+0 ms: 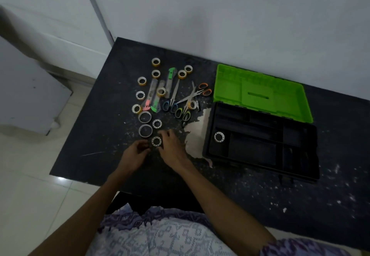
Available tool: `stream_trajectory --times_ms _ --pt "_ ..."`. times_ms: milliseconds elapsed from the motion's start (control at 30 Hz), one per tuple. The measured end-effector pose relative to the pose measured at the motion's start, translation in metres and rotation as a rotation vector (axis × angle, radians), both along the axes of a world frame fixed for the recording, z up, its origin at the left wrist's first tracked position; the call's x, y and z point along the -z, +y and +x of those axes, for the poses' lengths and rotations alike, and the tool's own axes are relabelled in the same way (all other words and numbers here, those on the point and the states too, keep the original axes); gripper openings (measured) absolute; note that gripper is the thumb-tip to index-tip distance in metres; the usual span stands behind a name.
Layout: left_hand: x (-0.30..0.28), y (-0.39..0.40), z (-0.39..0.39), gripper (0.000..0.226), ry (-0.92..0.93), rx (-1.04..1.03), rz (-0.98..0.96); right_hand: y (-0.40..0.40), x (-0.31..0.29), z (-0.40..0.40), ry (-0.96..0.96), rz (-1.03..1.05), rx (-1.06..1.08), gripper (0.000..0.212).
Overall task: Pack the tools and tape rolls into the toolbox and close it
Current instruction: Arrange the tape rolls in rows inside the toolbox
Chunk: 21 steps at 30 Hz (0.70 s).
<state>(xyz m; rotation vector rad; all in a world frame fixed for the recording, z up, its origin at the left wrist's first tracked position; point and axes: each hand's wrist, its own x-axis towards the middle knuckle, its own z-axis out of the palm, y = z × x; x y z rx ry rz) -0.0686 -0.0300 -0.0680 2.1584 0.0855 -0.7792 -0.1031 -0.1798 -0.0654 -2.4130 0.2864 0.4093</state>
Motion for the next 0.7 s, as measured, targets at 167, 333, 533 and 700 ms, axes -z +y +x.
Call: stream_trajectory --times_ms 167,333,533,700 --pt "0.004 -0.001 0.002 0.036 0.022 0.042 -0.014 0.008 0.009 0.006 -0.035 -0.007 -0.017 0.043" --pt "-0.006 -0.007 -0.001 0.026 -0.029 0.004 -0.088 0.002 0.003 0.002 -0.061 0.064 0.025 0.034" --pt "-0.025 -0.042 -0.002 0.026 -0.166 -0.036 -0.290 -0.031 -0.038 -0.019 -0.228 0.149 0.232 0.035" --pt "-0.033 -0.093 -0.007 0.027 -0.070 0.048 -0.390 -0.070 -0.067 -0.047 -0.290 0.164 0.367 0.032"
